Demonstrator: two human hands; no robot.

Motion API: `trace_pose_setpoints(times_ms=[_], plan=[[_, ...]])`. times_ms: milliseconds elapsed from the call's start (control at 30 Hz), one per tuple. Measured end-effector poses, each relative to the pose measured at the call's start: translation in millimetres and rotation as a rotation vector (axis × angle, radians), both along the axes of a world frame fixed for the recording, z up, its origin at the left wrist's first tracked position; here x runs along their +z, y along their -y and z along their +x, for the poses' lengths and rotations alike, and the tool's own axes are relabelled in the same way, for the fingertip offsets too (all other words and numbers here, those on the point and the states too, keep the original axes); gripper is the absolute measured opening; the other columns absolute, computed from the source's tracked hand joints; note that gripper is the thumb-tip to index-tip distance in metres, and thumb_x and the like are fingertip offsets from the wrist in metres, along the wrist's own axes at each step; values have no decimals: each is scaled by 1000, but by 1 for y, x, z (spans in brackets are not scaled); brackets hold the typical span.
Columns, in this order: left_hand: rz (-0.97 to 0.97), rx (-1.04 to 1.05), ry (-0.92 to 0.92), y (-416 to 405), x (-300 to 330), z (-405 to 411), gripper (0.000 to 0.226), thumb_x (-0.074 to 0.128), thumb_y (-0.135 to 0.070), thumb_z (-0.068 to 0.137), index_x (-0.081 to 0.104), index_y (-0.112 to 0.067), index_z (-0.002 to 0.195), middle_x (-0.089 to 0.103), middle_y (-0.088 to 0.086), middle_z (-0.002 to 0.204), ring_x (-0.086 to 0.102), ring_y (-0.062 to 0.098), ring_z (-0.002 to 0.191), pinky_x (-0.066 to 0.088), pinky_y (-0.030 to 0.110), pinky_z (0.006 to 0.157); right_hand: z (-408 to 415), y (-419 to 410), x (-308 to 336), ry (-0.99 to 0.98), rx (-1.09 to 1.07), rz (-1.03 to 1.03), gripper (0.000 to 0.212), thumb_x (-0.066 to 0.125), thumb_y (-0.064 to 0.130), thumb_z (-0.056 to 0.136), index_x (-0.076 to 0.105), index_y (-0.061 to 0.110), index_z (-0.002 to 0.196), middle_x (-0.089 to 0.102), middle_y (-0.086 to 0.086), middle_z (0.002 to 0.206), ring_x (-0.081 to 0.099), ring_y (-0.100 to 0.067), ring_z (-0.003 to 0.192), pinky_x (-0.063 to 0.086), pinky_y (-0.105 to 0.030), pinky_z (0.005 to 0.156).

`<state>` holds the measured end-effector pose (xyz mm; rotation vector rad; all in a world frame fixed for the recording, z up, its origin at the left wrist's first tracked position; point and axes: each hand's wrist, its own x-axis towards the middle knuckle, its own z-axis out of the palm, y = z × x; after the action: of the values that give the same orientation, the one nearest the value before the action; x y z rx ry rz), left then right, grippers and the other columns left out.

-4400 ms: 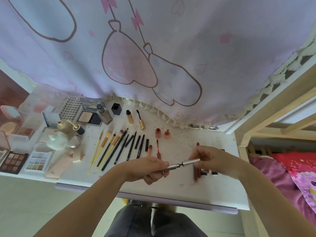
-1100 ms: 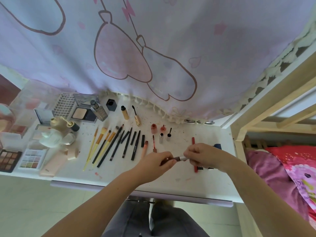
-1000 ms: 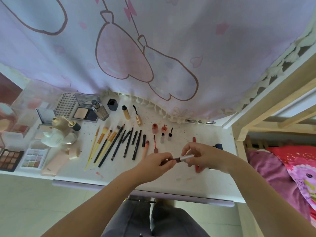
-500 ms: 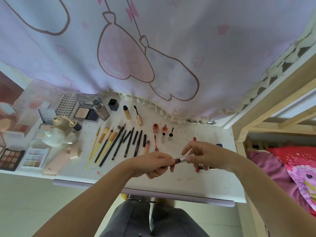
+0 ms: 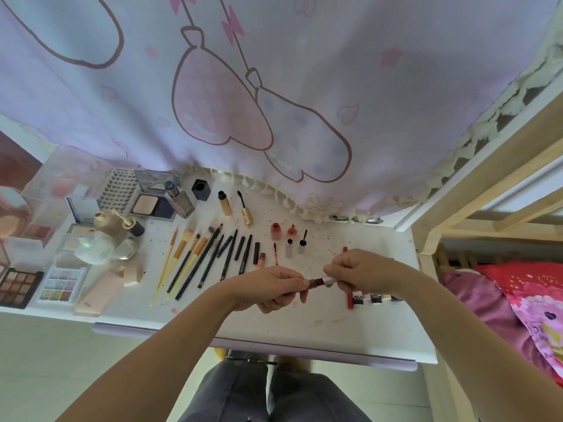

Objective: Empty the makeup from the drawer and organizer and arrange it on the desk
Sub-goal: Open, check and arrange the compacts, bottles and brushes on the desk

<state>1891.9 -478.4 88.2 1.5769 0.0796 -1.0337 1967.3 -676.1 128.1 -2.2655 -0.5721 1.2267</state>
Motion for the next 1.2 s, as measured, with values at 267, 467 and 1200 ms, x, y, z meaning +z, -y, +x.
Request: trace_pose_setpoints(times_ms=[267, 467, 1200], plan=[[-85, 43, -120, -33, -11, -11, 28, 40, -34, 99, 57, -13, 92, 32, -2, 59, 21, 10, 49, 21, 17, 43, 21, 45, 3, -212, -145, 68, 13, 54, 23, 95, 56, 11, 89, 53, 2, 65, 39, -6, 48, 33, -17, 46], [-129, 430, -63, -40, -23, -26, 23, 33, -17, 102, 51, -8, 111, 50, 2, 71, 46, 14, 61, 37, 23, 59, 5, 72, -27, -541, -640, 482, 40, 70, 18, 74, 62, 6, 112, 68, -15, 90, 66, -22, 77, 56, -30, 63], [850, 532, 953, 30, -87, -10, 17, 71, -16, 81, 66, -18, 96, 63, -6, 86, 59, 16, 84, 41, 28, 82, -40, -43, -140, 465, -494, 315, 19, 52, 15, 95, 51, 13, 114, 49, 8, 102, 51, -5, 82, 39, -4, 71]])
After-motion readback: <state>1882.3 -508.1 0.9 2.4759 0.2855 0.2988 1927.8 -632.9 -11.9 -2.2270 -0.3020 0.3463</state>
